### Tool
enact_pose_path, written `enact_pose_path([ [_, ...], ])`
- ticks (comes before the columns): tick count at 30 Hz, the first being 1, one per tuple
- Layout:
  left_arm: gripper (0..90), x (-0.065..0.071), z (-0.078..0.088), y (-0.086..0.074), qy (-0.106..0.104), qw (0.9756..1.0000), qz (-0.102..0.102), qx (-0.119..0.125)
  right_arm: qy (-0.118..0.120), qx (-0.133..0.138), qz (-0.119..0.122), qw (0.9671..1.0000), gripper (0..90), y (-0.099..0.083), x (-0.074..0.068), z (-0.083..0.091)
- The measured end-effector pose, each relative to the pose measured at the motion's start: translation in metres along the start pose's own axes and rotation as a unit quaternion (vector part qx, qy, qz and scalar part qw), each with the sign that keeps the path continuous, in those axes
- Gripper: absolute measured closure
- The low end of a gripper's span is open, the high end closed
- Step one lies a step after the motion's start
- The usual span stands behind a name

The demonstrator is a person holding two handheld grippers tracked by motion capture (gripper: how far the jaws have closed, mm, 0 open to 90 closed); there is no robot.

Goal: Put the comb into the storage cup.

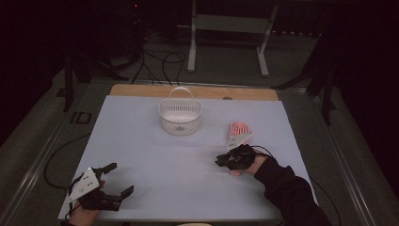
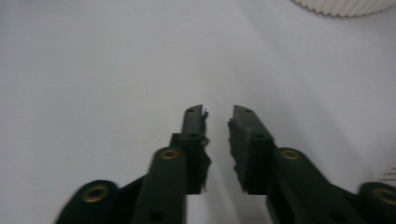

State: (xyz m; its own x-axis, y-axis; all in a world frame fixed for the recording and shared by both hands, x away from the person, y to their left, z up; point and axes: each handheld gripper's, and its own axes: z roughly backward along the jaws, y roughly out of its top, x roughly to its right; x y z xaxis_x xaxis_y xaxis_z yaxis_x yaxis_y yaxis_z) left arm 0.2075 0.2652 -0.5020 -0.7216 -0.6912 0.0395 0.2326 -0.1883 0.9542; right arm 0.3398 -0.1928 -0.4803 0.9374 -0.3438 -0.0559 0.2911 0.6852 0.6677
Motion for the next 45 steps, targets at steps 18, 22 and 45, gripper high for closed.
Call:
enact_pose_path([
  [18, 0.2, -0.001, -0.001, 0.000, -0.001, 1.0000, -0.001, 0.000, -0.008, -0.074, 0.020, 0.9970, 89.9, -0.003, 0.001, -0.003],
  [22, 0.2, -0.001, -0.001, 0.000, -0.003, 1.0000, 0.000, -0.002, -0.011, -0.081, 0.013, 0.9966, 90.0, -0.005, 0.003, -0.002],
  [45, 0.2, -0.001, -0.001, -0.001, -0.003, 1.0000, 0.002, -0.003, -0.014, -0.084, -0.027, 0.9960, 89.9, -0.028, 0.007, 0.009],
])
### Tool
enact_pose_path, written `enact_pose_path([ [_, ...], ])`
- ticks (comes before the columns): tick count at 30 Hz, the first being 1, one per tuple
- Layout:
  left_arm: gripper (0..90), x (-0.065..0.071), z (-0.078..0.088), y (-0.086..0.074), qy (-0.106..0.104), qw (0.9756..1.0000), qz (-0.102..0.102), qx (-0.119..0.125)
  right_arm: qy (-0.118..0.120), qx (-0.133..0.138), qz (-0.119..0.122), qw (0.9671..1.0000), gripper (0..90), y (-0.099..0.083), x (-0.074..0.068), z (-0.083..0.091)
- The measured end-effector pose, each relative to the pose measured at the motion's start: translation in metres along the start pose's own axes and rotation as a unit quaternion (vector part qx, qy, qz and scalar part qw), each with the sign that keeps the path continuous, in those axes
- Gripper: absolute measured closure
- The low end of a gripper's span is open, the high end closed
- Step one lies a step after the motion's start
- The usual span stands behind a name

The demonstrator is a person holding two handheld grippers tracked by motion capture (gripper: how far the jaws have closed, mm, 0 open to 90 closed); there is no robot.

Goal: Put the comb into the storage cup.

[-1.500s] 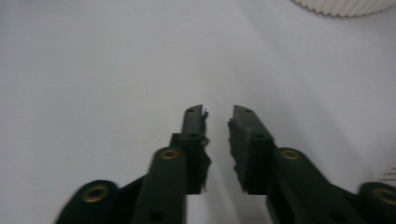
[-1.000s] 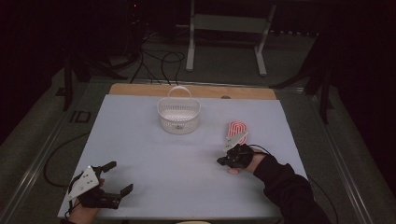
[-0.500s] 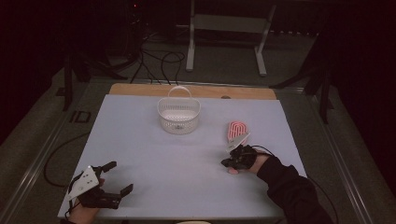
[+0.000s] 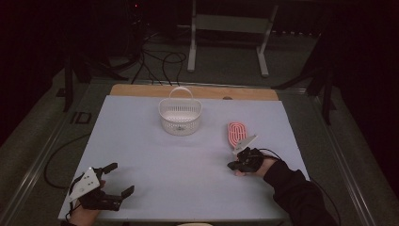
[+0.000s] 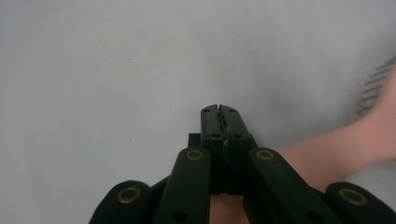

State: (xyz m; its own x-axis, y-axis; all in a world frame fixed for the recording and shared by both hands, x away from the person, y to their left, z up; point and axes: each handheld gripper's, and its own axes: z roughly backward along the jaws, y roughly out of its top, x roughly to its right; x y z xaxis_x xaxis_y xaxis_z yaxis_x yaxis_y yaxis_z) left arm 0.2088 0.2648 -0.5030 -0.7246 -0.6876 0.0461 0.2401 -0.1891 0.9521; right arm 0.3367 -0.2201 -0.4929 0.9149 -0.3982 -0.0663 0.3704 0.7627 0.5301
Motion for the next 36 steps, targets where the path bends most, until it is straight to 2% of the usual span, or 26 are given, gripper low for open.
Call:
enact_pose_path([
  [36, 0.2, 0.001, -0.001, 0.000, 0.001, 1.0000, -0.003, -0.006, -0.011, 0.003, -0.042, 0.9991, 89.9, -0.031, 0.012, 0.019],
])
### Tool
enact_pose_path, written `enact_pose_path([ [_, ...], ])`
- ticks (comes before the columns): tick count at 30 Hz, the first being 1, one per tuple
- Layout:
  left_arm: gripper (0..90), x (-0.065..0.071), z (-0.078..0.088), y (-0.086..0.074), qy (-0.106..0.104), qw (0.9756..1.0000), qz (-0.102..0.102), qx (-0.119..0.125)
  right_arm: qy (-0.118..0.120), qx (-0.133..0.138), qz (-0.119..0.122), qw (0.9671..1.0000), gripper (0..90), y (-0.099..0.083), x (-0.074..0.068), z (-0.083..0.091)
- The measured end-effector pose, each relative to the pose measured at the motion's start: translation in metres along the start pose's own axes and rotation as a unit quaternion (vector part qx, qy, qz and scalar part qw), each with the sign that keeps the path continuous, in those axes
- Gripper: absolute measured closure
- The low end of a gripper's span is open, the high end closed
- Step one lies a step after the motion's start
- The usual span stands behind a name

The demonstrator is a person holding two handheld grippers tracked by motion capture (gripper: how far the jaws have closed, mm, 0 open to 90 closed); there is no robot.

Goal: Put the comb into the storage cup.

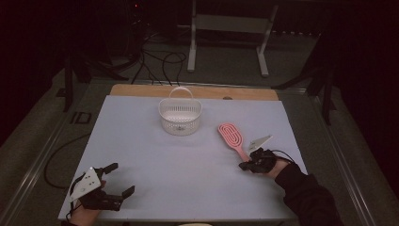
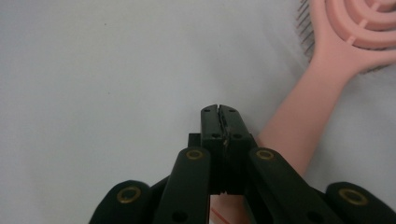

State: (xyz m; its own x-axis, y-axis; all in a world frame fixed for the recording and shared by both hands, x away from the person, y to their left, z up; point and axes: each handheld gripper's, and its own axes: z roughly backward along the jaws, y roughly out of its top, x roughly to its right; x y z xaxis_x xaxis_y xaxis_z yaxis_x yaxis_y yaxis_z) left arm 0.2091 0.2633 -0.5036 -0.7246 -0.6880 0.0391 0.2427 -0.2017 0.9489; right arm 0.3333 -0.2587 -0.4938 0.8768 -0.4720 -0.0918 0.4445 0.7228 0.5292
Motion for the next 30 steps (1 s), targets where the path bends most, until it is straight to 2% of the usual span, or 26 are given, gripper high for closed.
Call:
enact_pose_path([
  [30, 0.2, -0.001, -0.001, 0.000, -0.001, 1.0000, 0.001, 0.000, -0.022, -0.003, -0.027, 0.9994, 89.9, -0.014, 0.015, 0.016],
])
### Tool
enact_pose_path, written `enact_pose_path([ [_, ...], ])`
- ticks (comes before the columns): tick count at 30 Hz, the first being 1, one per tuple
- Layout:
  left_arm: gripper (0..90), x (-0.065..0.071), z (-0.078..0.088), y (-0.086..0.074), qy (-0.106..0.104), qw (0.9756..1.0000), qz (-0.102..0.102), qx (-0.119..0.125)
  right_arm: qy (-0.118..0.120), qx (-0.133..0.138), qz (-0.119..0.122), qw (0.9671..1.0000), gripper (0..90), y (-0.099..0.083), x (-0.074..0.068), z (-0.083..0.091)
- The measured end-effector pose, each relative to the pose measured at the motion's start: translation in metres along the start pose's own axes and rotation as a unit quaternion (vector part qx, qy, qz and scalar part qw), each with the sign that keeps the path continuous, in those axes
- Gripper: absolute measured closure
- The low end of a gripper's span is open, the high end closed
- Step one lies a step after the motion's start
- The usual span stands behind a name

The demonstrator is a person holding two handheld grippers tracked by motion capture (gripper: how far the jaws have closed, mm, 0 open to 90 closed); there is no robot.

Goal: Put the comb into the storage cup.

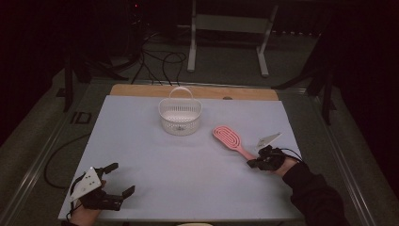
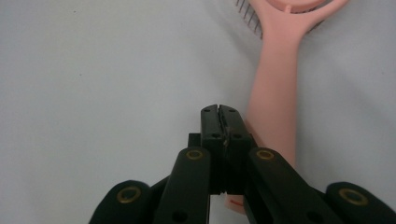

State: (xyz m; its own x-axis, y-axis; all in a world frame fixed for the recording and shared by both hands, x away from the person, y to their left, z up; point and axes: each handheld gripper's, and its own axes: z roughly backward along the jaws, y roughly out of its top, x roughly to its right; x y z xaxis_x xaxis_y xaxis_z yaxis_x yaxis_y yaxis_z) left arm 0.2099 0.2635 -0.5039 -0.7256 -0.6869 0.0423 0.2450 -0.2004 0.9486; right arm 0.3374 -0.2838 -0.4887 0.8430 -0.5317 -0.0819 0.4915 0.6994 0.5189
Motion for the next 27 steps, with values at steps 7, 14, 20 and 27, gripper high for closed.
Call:
enact_pose_path([
  [7, 0.2, 0.000, 0.000, 0.000, 0.001, 1.0000, -0.001, 0.000, -0.006, -0.001, -0.004, 1.0000, 89.9, -0.002, 0.004, 0.001],
  [14, 0.2, 0.000, 0.000, 0.000, 0.001, 1.0000, -0.002, 0.000, -0.005, 0.007, 0.001, 1.0000, 89.9, 0.001, -0.001, 0.006],
  [20, 0.2, 0.000, 0.000, 0.000, 0.001, 1.0000, -0.002, -0.001, -0.005, 0.016, 0.016, 0.9997, 89.8, 0.009, -0.004, 0.013],
  [27, 0.2, 0.001, 0.000, 0.000, 0.002, 1.0000, -0.003, -0.001, -0.015, 0.026, 0.031, 0.9991, 89.8, 0.018, -0.006, 0.021],
])
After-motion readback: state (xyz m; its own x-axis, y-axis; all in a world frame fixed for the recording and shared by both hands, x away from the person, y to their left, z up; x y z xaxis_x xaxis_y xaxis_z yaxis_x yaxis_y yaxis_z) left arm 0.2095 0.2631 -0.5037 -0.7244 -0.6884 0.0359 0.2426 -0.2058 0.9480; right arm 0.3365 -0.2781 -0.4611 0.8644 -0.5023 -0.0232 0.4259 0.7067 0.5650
